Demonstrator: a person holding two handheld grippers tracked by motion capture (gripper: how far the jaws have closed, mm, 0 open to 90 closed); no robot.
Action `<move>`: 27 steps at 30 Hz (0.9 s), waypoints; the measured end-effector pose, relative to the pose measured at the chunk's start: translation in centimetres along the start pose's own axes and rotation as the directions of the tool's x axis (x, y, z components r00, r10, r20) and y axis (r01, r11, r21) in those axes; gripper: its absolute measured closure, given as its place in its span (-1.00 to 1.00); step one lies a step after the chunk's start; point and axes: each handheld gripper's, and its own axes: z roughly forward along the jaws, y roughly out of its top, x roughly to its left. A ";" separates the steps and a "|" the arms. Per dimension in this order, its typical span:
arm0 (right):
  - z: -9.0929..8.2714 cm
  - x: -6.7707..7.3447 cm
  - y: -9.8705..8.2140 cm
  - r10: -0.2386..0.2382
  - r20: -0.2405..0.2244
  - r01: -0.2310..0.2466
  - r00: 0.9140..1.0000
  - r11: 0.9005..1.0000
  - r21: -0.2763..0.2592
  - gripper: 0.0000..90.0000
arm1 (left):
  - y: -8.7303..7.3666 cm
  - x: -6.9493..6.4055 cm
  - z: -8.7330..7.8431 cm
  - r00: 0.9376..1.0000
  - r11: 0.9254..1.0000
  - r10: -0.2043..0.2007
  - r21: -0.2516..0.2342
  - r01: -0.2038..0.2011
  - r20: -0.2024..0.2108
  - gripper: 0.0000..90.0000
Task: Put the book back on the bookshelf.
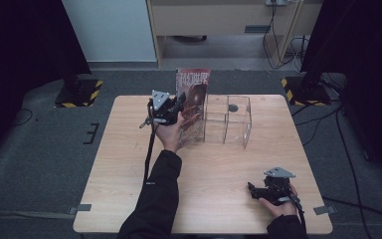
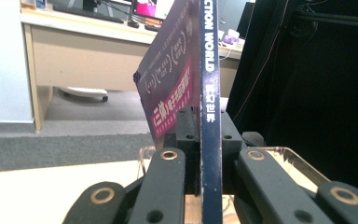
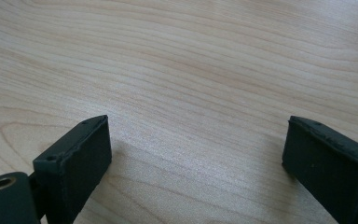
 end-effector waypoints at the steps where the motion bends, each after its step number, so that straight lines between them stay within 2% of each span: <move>1: 0.0 0.0 0.0 0.000 0.000 0.000 1.000 1.000 0.000 -0.82 | -0.3 0.1 -0.1 1.000 1.000 -0.004 -0.005 0.004 0.005 0.86; 5: 0.0 0.0 0.0 0.000 -0.001 0.000 1.000 1.000 0.000 -0.82 | -0.7 0.3 -0.5 1.000 1.000 -0.017 -0.012 0.018 0.017 0.86; 10: 0.0 0.0 0.0 0.000 -0.001 0.000 1.000 1.000 0.000 -0.82 | -1.1 0.3 -1.2 0.999 1.000 -0.002 -0.010 0.003 0.040 0.85; 13: 0.0 0.0 0.0 -0.001 -0.001 0.001 1.000 1.000 0.000 -0.82 | -1.2 0.3 -1.8 0.999 1.000 0.022 0.002 -0.022 0.048 0.85; 14: 0.0 0.0 0.0 -0.001 -0.001 0.001 1.000 1.000 0.000 -0.82 | -1.3 0.3 -2.3 0.998 0.999 0.040 0.016 -0.041 0.052 0.85; 16: 0.0 0.0 0.0 -0.001 0.000 0.001 1.000 1.000 -0.001 -0.82 | -1.4 0.3 -2.8 0.997 0.999 0.044 0.025 -0.045 0.056 0.85; 19: 0.0 0.0 0.0 -0.001 -0.001 0.001 1.000 1.000 -0.001 -0.82 | -1.6 0.5 -4.0 0.995 0.996 0.072 0.048 -0.075 0.063 0.85; 27: 0.0 0.0 0.0 -0.001 0.000 0.001 1.000 1.000 -0.001 -0.82 | -3.3 1.3 -7.3 0.995 0.993 0.066 0.091 -0.073 0.080 0.84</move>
